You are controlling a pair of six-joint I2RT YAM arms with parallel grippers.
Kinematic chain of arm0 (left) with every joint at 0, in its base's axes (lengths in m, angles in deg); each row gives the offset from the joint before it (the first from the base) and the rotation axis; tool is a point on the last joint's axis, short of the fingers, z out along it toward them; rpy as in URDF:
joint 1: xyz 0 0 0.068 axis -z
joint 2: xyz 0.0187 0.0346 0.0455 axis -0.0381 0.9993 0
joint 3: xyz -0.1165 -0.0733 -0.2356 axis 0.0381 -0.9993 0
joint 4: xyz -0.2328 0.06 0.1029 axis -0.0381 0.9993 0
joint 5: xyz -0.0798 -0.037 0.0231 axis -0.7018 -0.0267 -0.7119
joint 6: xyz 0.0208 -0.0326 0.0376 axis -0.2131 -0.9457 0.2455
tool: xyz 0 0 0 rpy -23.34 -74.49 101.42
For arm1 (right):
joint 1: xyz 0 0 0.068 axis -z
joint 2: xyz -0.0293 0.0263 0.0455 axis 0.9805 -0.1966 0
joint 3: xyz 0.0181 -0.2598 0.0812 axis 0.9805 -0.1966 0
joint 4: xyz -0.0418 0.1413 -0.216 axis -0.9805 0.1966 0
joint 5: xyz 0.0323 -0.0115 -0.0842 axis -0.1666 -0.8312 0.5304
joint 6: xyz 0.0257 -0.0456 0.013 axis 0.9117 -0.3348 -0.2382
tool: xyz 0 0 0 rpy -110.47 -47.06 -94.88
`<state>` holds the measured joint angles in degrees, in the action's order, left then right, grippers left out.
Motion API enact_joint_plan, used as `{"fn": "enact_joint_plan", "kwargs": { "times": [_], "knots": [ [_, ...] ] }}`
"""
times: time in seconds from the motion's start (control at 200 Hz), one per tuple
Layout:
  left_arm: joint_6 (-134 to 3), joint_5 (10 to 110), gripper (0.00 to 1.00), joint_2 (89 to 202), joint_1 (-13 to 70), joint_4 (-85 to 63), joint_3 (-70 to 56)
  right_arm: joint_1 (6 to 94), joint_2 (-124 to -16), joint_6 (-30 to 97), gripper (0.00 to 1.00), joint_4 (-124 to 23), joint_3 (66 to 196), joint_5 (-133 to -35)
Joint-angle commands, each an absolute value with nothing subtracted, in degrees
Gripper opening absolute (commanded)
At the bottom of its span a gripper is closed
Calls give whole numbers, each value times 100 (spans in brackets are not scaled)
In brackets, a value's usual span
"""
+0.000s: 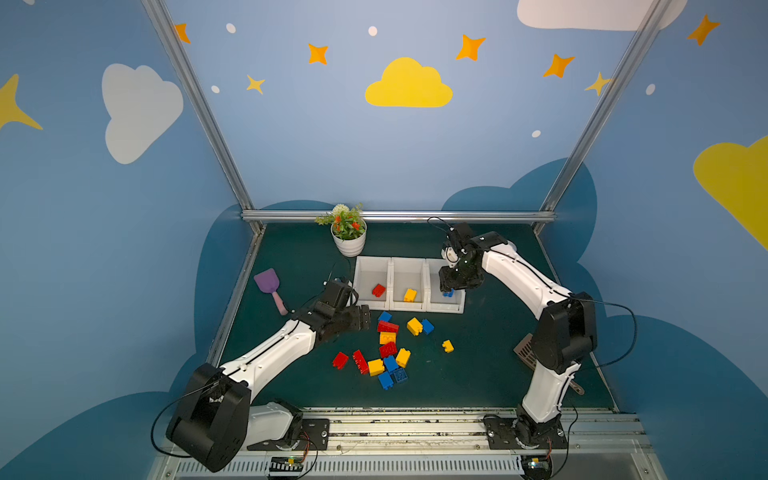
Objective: Sort the legos into containers by color
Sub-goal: 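Grasp a red brick with the left gripper while the right gripper hovers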
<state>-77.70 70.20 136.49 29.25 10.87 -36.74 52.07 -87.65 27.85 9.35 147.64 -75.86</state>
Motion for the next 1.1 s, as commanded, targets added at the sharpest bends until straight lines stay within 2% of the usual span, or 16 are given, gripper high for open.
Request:
{"fn": "enact_joint_plan", "kwargs": {
  "times": [0.0,0.16,0.451,0.756,1.096],
  "knots": [
    [-7806,7026,92,13690,3052,1637,-3470,5211,-8565,3037,56,803,14460,-7750],
    [-8065,7039,90,13585,3234,2340,-3442,5195,-8441,3150,56,662,14160,-7816],
    [-8916,6365,87,13431,3682,3110,-3644,5190,-8204,3198,56,487,13811,-7766],
    [-9313,6312,84,13789,3761,3151,-3577,5195,-8049,3275,57,306,13443,-7816],
    [-9498,6554,72,14177,3777,3054,-3544,5193,-7924,3330,57,156,13145,-7852]
  ]
}}
